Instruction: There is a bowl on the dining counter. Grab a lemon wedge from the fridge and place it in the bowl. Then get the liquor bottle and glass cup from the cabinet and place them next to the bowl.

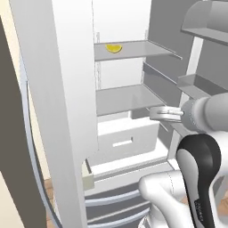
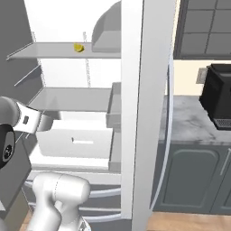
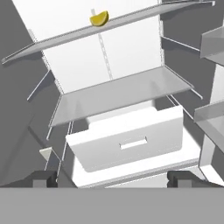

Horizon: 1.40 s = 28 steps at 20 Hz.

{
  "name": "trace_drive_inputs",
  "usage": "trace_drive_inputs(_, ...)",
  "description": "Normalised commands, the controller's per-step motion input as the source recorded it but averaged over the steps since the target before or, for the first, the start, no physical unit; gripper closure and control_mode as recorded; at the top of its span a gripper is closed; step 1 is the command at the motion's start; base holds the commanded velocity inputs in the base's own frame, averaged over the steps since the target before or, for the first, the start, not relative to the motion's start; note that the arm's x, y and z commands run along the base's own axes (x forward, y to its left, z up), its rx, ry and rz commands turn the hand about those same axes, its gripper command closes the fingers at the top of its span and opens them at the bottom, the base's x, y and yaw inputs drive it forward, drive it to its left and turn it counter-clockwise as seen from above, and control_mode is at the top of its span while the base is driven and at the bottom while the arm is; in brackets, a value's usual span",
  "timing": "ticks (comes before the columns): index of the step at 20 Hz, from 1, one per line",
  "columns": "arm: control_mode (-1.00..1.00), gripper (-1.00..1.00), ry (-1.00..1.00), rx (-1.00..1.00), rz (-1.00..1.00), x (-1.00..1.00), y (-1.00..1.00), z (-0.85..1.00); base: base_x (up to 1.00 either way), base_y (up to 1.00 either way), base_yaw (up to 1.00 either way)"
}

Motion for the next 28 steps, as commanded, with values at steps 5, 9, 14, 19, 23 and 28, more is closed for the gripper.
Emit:
trace_drive_inputs(5, 1.00, -1.00, 0.00, 0.00, 0.00, 0.00, 0.00, 0.00, 0.46, 0.07, 0.24)
trace_drive_inputs(9, 1.00, -1.00, 0.00, 0.00, 0.00, 0.00, 0.00, 0.00, 0.63, 0.00, 0.34)
trace_drive_inputs(14, 1.00, -1.00, 0.00, 0.00, 0.00, 0.00, 0.00, 0.00, 0.72, 0.00, 0.19)
trace_drive_inputs(19, 1.00, -1.00, 0.00, 0.00, 0.00, 0.00, 0.00, 0.00, 0.70, 0.00, -0.02)
trace_drive_inputs(23, -1.00, -1.00, 0.00, 0.00, 0.00, 0.04, -0.02, -0.01, 0.05, 0.00, 0.00)
trace_drive_inputs(28, -1.00, -1.00, -0.19, -0.06, 0.09, 0.20, -0.27, 0.21, 0.00, 0.00, 0.00)
